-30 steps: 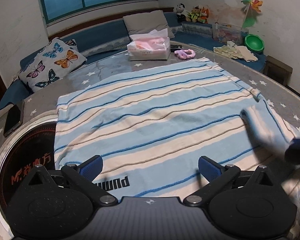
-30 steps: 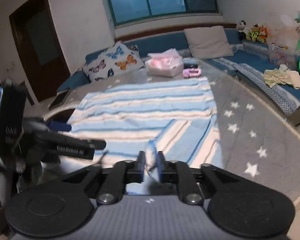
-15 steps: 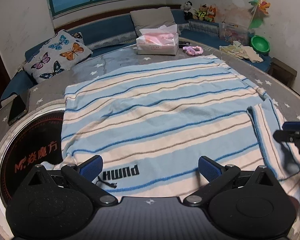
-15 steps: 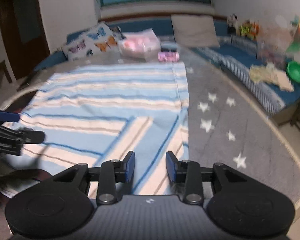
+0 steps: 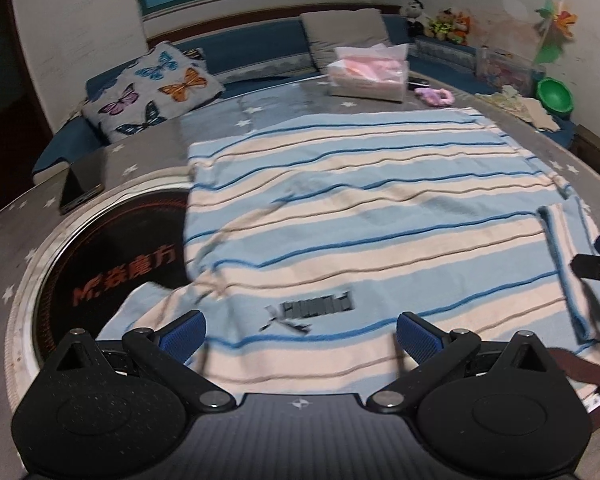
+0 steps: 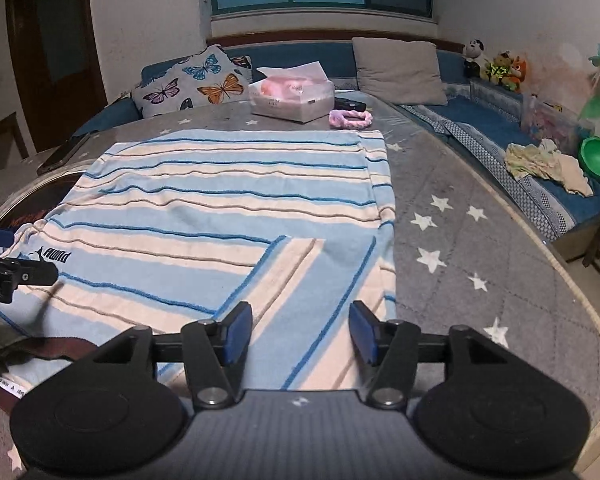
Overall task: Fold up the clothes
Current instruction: 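Grasp the sleeve with the right gripper and fold it across the shirt body, then grasp the other sleeve with the left gripper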
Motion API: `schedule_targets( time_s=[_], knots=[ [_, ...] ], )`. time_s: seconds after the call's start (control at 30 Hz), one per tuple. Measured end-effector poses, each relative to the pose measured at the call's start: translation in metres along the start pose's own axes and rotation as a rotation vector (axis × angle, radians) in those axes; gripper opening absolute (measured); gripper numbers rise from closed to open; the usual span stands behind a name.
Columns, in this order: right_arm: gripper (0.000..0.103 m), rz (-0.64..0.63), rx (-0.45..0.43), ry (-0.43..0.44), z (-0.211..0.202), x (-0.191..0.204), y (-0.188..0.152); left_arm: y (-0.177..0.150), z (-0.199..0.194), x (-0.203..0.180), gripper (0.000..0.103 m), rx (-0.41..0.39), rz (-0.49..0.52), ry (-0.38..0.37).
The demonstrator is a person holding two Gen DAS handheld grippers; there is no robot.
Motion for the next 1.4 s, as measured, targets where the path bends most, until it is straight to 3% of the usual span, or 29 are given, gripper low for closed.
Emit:
schedule_targets(
  time_s=[0.57, 0.73, 1.0, 1.1, 1.17, 1.4],
  knots=[
    [0.064, -0.007, -0.005, 0.013, 0.001, 0.003, -0.002, -0.027, -0.006, 0.086, 0.093, 0.039, -0.112, 0.139],
    [0.066, -0.013, -0.006, 0.015, 0.001, 0.003, -0.002, -0.034, -0.003, 0.102, 0.090, 0.056, -0.130, 0.145],
    [0.067, -0.014, -0.005, 0.014, 0.002, 0.004, -0.002, -0.039, -0.003, 0.111, 0.087, 0.069, -0.174, 0.080],
    [0.067, -0.012, -0.004, 0.016, 0.002, 0.004, -0.001, -0.040, -0.005, 0.118, 0.082, 0.068, -0.197, 0.064],
    [0.068, -0.011, -0.004, 0.016, 0.002, 0.004, -0.002, -0.041, -0.005, 0.123, 0.076, 0.072, -0.199, 0.076],
    [0.069, -0.011, -0.007, 0.018, 0.002, 0.004, -0.002, -0.043, -0.005, 0.139, 0.077, 0.077, -0.208, 0.124]
  ],
)
Point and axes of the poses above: each gripper's, at about its wrist camera, not at the fingertips, and z roughly the way its jaws point, x to its left, y to its top, the point moved 9 cm from there along z, roughly the way its jaws point, and after that the axes turned 3 degrees about x, right-handed, at the moved point
